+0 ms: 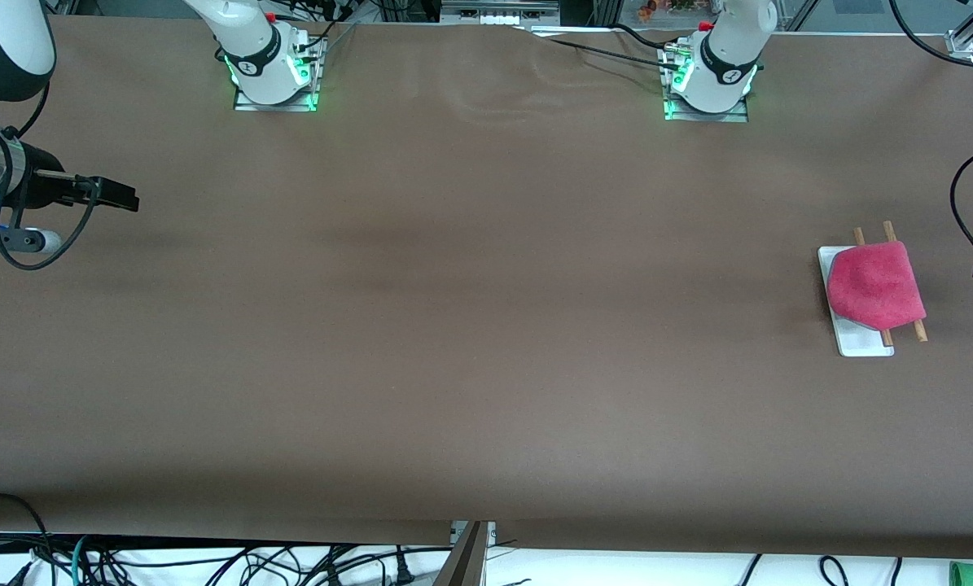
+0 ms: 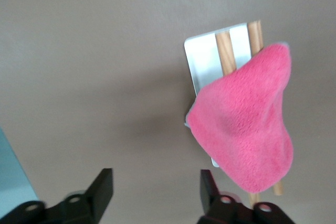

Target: Pass towel and hang on rack

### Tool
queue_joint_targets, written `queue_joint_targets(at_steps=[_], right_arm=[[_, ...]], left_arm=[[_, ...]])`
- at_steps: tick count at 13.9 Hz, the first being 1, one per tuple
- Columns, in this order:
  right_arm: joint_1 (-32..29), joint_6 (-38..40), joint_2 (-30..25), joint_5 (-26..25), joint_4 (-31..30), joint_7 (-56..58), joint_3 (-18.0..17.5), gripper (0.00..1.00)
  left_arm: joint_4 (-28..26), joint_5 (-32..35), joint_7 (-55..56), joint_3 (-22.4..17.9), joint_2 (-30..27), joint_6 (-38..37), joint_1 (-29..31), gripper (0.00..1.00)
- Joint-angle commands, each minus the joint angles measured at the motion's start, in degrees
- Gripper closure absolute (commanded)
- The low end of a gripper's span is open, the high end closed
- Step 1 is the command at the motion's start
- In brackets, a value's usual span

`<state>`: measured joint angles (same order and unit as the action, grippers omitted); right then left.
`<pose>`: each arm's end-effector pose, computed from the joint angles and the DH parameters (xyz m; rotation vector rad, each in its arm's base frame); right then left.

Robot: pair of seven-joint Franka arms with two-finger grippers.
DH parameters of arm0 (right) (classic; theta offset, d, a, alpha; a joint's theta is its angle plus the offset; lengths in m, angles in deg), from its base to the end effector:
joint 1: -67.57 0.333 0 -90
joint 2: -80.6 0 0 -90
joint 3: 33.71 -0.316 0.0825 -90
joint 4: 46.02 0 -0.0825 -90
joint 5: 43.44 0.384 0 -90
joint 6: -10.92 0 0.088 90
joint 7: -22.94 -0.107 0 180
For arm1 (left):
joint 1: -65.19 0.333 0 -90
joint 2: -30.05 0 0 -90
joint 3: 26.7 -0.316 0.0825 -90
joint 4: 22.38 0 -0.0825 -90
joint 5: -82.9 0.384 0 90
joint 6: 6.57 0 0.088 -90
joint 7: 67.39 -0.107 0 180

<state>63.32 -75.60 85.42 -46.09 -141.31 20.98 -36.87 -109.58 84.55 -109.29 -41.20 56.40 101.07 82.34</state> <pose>0.5614 -0.0169 0.5302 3.0756 -0.0772 -0.3659 0.5857 0.3354 0.3948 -3.0573 0.3209 0.2386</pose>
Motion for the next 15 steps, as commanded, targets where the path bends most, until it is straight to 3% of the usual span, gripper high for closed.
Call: queue_joint_targets(at_steps=[1,4,6,9,12,15], right_arm=[[-0.50,-0.76,-1.92,-0.78,-1.30,1.34,-0.70,0.00],[-0.50,0.20,-0.61,-0.34,1.50,1.26,-0.70,0.00],[-0.32,2.13,0.53,-0.34,4.05,1.08,-0.70,0.00],[-0.50,2.23,0.36,-0.25,4.33,0.64,-0.27,0.00],[-0.50,2.23,-0.16,-0.25,4.94,0.99,2.10,0.00],[0.47,2.40,-0.52,1.32,7.21,1.87,2.29,0.00]], left_arm=[[-1.38,-3.65,3.48,2.88,-8.12,-0.24,-0.63,0.00],[-6.54,-3.94,14.61,5.70,-15.95,-2.78,-5.45,0.00],[-9.99,-3.94,22.35,10.25,-19.56,-3.14,-5.90,0.00],[-10.35,-3.59,31.05,11.86,-21.06,-5.07,-11.77,0.00],[-12.80,-3.50,36.35,14.23,-24.31,-6.65,-13.89,0.00],[-15.54,-1.84,40.56,20.81,-28.98,-10.41,-14.42,0.00]])
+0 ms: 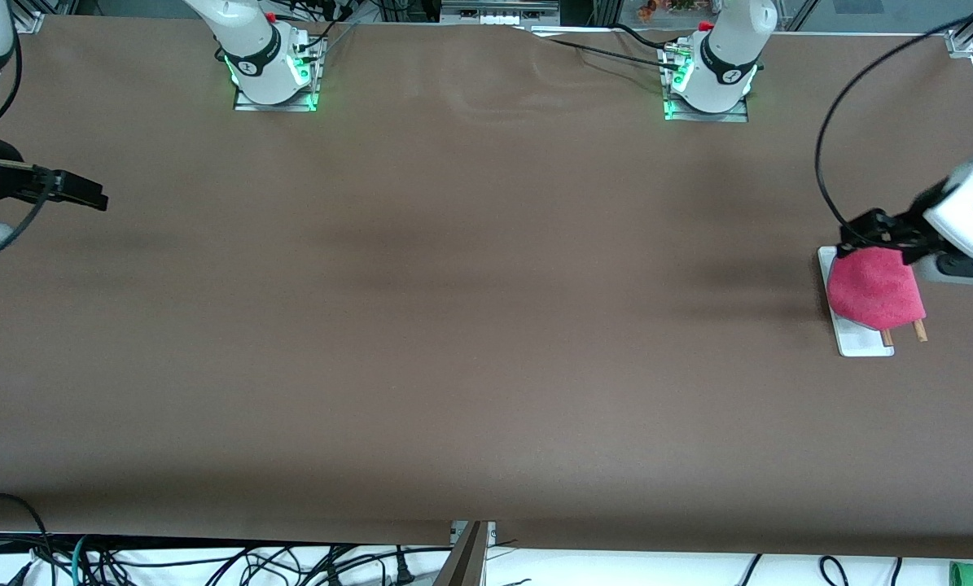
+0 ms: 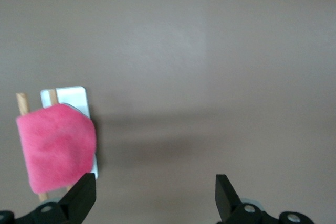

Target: Pass towel and hang on rack

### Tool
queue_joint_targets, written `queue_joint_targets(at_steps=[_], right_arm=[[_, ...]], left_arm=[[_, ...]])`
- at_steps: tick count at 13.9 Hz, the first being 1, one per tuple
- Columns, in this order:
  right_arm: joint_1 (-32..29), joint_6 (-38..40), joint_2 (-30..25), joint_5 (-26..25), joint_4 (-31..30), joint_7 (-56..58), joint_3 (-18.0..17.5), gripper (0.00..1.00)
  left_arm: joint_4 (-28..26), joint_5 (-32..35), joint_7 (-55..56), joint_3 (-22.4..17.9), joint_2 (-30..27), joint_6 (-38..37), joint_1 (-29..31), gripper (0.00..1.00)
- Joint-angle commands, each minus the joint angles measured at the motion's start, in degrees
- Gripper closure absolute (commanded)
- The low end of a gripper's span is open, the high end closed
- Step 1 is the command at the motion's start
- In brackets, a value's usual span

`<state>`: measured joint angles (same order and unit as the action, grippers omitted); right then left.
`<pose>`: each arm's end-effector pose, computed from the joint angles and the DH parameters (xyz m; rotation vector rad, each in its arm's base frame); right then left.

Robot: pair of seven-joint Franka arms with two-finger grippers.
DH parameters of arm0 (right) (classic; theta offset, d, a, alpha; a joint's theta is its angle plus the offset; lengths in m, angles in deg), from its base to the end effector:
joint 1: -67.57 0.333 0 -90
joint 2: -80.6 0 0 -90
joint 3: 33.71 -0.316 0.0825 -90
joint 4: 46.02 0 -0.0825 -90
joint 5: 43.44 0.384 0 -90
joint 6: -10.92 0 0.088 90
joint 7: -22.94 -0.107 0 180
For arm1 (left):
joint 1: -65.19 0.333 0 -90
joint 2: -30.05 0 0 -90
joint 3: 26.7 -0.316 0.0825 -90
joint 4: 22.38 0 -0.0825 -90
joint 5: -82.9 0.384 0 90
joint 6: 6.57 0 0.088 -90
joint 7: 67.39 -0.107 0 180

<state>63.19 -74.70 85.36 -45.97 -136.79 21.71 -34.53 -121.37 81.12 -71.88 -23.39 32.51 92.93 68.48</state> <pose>0.5655 -0.0405 0.5657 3.0878 -0.1284 -0.2692 0.5730 -0.0025 0.5400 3.1048 -0.1135 -0.0507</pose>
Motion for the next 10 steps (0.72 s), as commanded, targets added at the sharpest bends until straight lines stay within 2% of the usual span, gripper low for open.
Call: queue_joint_targets(at_steps=[1,4,10], right_arm=[[1.12,3.07,-0.46,1.21,3.49,1.31,-0.06,0.00],[1.83,6.68,-0.37,1.30,5.42,1.40,-0.06,0.00],[1.83,7.57,0.59,1.48,7.18,1.49,-0.23,0.00]], left_arm=[[-1.93,2.82,3.26,3.19,-5.18,-3.68,-1.62,0.00],[-1.56,2.57,3.00,3.10,-4.92,-3.70,-2.16,0.00],[-1.64,2.66,2.47,2.75,-5.10,-3.70,-2.51,0.00]])
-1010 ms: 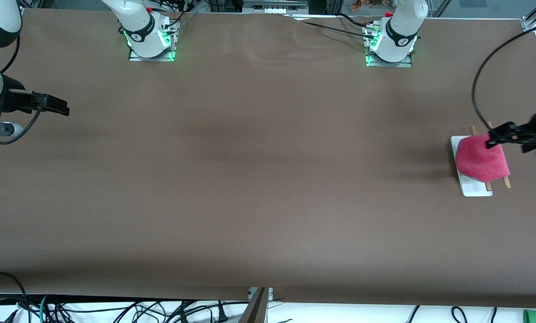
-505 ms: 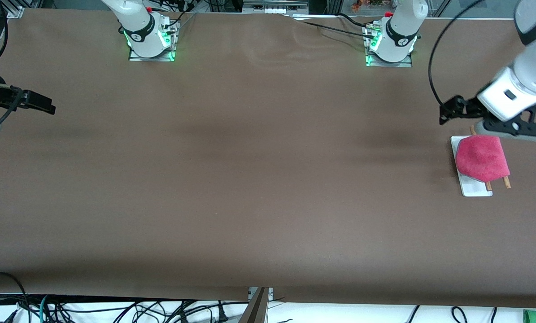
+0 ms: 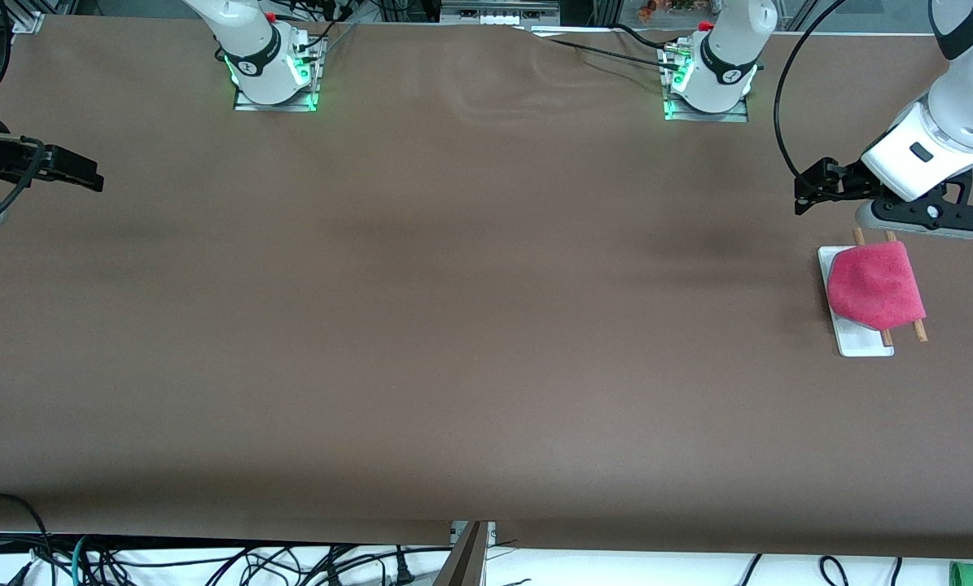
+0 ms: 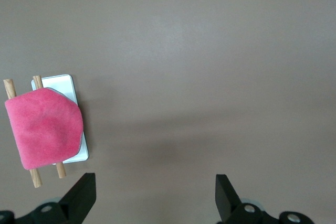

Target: Pass towel and hang on rack

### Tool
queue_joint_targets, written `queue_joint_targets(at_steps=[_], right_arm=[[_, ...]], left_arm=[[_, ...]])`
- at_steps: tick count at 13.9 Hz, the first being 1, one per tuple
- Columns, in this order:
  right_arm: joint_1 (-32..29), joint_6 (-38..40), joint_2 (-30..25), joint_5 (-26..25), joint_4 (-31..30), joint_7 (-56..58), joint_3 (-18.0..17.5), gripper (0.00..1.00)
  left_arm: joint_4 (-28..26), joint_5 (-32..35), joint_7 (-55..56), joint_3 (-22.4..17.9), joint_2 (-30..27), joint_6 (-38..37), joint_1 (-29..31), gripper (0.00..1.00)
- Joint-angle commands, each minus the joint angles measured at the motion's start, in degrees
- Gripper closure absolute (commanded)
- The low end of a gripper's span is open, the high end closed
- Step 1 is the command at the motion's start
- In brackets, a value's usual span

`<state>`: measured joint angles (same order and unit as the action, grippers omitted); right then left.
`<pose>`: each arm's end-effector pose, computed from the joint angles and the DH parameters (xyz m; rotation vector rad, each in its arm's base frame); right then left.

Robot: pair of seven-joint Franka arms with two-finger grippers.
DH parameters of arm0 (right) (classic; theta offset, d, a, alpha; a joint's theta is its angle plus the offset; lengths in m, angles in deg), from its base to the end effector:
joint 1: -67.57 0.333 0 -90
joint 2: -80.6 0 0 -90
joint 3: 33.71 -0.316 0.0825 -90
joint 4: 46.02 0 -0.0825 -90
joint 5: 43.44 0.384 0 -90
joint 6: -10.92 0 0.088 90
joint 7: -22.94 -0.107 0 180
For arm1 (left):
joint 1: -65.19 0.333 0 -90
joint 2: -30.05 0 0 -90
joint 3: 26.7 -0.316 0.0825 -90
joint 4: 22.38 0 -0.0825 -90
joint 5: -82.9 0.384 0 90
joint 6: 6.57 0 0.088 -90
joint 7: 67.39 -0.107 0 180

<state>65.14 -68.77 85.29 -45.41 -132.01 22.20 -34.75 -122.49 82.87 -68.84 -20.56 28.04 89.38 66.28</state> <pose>0.5587 -0.0181 0.5974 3.0950 -0.0619 -0.2981 0.5449 -0.0491 0.5689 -3.1316 0.1775 0.0590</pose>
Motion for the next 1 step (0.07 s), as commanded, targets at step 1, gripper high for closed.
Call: queue_joint_targets(at_steps=[1], right_arm=[[-0.04,1.64,1.02,0.92,2.58,1.01,-0.10,0.00]], left_arm=[[-0.52,0.82,-0.66,-0.08,-0.63,-0.15,-0.30,0.00]])
